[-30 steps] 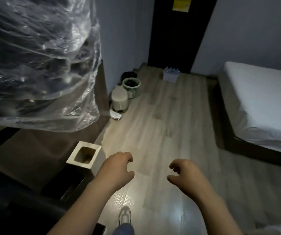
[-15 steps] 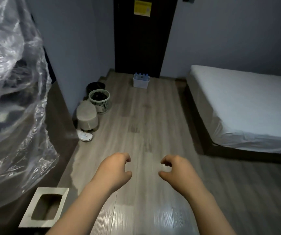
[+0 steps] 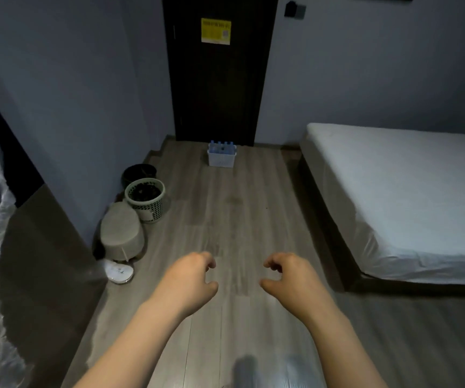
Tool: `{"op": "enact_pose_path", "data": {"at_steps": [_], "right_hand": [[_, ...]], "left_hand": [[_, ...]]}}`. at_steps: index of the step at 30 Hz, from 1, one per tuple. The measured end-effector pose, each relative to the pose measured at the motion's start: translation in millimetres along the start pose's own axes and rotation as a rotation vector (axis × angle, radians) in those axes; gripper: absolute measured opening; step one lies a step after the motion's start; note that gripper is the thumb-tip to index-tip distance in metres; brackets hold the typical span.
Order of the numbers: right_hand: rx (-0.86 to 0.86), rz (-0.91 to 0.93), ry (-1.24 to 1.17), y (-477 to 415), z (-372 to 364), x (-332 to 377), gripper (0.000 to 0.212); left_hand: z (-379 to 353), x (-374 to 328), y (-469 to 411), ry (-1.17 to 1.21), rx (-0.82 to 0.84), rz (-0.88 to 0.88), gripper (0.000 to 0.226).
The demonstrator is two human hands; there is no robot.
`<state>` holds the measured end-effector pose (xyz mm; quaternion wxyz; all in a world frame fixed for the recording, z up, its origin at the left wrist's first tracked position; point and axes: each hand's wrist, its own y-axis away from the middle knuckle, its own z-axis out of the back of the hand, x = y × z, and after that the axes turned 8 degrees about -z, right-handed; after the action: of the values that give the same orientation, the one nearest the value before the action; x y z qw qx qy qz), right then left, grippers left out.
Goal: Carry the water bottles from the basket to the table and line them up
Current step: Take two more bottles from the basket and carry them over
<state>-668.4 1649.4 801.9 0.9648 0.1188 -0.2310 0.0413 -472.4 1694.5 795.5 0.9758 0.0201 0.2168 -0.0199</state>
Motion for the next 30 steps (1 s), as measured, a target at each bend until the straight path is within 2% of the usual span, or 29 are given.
{"op": "enact_pose_path", "data": {"at_steps": [5,12,18,25,30], "right_hand": [[-0.005,0.033,0.017,-84.1,29.7,11.7,0.041],[0.045,0.036,0.023,-183.4,46.1,29.4,0.041],[0.017,0.038,0.034,-289.2,44.3,63.2,0.041],[0.083,0.02,0.082,-422.7,46.3,126.4,0.042],[0.046,0.029,0.061,-495.3,36.9,148.6,0.037]], "left_hand": [[22.3,0.9,-87.1,-0.031,-0.063,0.001,0.036],[34.5,26.3,-184.6,0.018,-0.044,0.023,0.036],[50.3,75.4,-287.2,0.027,-0.041,0.008,0.037],[92.8,143.1,-408.6,0.04,-0.028,-0.02,0.037],[112.3,181.2,-479.8,0.029,-0.033,-0.018,0.035]]}}
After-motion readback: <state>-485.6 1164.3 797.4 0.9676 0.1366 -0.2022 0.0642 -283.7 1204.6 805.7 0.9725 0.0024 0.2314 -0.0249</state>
